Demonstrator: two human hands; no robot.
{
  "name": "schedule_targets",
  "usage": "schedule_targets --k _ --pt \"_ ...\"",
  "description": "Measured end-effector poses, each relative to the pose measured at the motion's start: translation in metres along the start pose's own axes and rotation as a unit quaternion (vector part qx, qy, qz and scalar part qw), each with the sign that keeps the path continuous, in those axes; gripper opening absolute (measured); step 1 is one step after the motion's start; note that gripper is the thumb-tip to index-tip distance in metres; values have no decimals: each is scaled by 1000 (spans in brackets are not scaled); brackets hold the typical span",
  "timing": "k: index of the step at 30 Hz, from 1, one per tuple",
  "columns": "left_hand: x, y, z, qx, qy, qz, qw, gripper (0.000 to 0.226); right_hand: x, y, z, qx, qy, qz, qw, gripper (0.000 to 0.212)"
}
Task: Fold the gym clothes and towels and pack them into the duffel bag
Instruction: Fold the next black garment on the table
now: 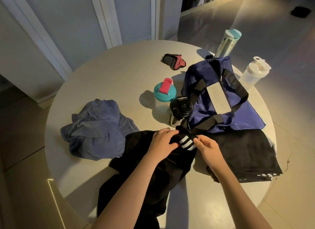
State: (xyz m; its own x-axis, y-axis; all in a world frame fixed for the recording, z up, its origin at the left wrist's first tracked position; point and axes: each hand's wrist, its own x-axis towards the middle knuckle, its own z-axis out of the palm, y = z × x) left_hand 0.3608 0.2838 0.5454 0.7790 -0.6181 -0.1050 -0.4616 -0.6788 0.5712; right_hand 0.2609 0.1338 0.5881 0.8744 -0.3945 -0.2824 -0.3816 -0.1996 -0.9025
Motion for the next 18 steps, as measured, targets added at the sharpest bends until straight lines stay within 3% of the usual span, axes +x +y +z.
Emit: schedule_targets --k 3,5,8,9,11,18 --pt "4 3 -8 56 57 -14 997 18 -1 0 -8 0 80 -3 997 27" --pt "0 2 -17 -5 83 -54 995 11 -2 3 -15 -3 142 6 990 29" --pt "-5 7 -36 -141 102 -108 979 18 2 11 -22 -31 171 33 984 19" --pt "-7 12 -44 -182 106 -119 970 20 3 12 -22 -65 165 44 983 14" --pt "-7 21 -58 -236 100 -120 959 21 4 9 -20 -124 137 7 983 29" --pt "-11 55 -114 -262 -1 -29 965 16 9 -57 -1 -103 -64 -214 969 82"
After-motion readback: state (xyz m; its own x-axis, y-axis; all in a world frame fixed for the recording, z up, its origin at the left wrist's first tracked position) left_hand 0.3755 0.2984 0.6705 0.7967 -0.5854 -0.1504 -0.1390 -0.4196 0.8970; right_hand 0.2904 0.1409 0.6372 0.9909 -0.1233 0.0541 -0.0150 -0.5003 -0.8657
